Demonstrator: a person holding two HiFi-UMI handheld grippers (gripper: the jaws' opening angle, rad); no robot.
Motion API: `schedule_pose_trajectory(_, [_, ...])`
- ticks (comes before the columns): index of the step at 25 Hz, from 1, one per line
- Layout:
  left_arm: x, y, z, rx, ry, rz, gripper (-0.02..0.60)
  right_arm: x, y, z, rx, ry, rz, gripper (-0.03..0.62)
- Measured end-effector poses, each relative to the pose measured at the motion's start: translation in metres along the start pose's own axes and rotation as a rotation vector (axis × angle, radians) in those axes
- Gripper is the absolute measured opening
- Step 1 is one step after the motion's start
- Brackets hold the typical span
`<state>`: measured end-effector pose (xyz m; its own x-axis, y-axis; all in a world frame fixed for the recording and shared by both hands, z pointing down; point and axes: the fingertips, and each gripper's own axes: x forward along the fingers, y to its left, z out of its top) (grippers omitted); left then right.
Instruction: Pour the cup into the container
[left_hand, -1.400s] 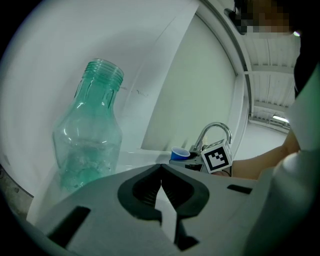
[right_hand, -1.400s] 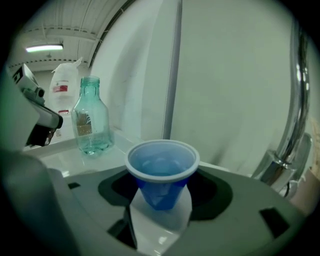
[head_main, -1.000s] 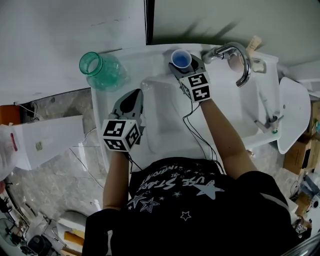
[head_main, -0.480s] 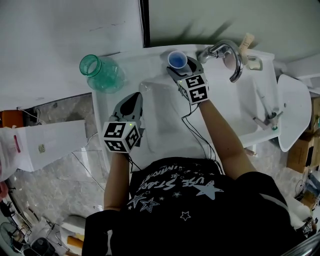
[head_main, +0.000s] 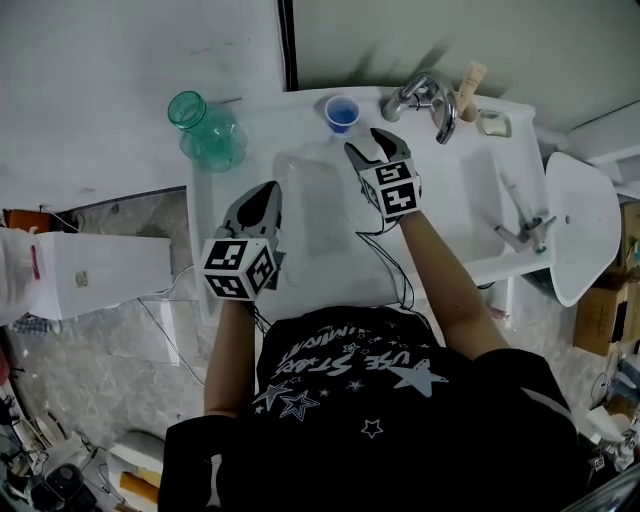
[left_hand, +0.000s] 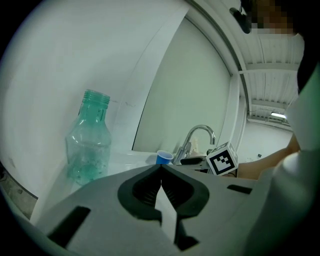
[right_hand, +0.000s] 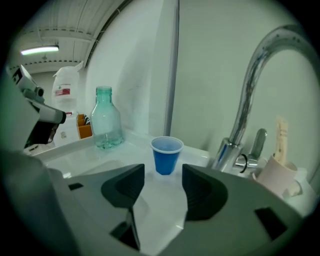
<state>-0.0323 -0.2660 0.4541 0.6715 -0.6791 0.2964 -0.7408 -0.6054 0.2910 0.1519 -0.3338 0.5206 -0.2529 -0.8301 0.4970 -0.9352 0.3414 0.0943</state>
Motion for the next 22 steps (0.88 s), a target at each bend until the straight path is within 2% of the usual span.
schedule_pose_trajectory(9, [-0.024, -0.053, -0.001, 0.025, -0.026, 0.011, 0.011, -0.077, 0.002, 0.013, -0.021, -0.119, -0.022, 0.125])
schedule_pose_trajectory(16, [-0.041, -0.096, -0.008, 0.038, -0.036, 0.014, 0.011, -0.133, -0.006, 0.015, 0.009, -0.198, -0.052, 0.008])
schedule_pose_trajectory(22, [-0.056, -0.132, -0.021, 0.052, -0.034, 0.008, 0.011, -0.176, -0.009, 0.001, 0.042, -0.205, -0.032, 0.006])
